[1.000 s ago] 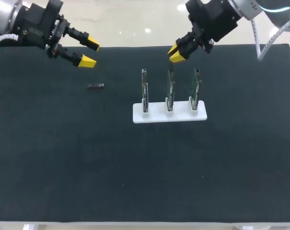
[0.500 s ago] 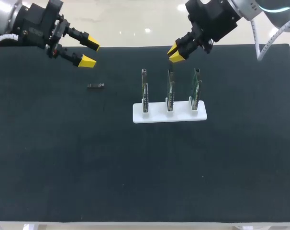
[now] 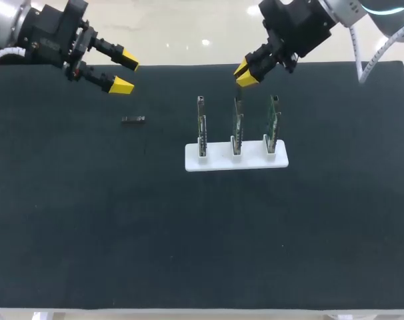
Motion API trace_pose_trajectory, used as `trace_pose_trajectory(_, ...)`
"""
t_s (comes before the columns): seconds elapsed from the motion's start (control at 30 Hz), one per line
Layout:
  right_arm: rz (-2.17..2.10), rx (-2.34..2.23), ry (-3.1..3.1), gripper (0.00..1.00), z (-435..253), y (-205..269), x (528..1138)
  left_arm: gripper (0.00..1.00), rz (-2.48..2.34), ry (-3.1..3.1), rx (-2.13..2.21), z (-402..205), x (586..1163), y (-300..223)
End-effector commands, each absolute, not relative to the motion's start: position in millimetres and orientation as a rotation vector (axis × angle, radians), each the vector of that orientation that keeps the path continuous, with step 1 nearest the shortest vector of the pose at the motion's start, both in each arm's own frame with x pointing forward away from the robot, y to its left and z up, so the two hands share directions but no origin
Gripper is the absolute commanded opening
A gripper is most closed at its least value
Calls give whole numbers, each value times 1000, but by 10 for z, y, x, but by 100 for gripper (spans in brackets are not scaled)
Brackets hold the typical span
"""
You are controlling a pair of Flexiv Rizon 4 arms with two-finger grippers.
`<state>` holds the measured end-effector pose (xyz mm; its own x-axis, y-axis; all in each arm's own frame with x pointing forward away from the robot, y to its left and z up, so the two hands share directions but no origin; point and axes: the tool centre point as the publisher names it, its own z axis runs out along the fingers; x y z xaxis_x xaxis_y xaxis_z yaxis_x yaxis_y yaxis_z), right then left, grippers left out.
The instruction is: Pick up the optical module with the left hand, and insert it into the network port with the right hand.
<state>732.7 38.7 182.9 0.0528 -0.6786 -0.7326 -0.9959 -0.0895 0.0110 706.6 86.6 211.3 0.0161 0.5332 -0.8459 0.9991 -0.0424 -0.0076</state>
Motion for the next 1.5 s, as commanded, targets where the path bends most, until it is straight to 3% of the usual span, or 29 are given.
trace_pose_trajectory(0.03,808,-1823,1679,0,1836,398,7342,100,-916,1590,1651,2117,7074,858)
trace_pose_trajectory(1.5,793,-1805,1688,0,1766,385,7319,100,-916,1590,1651,2117,7074,858)
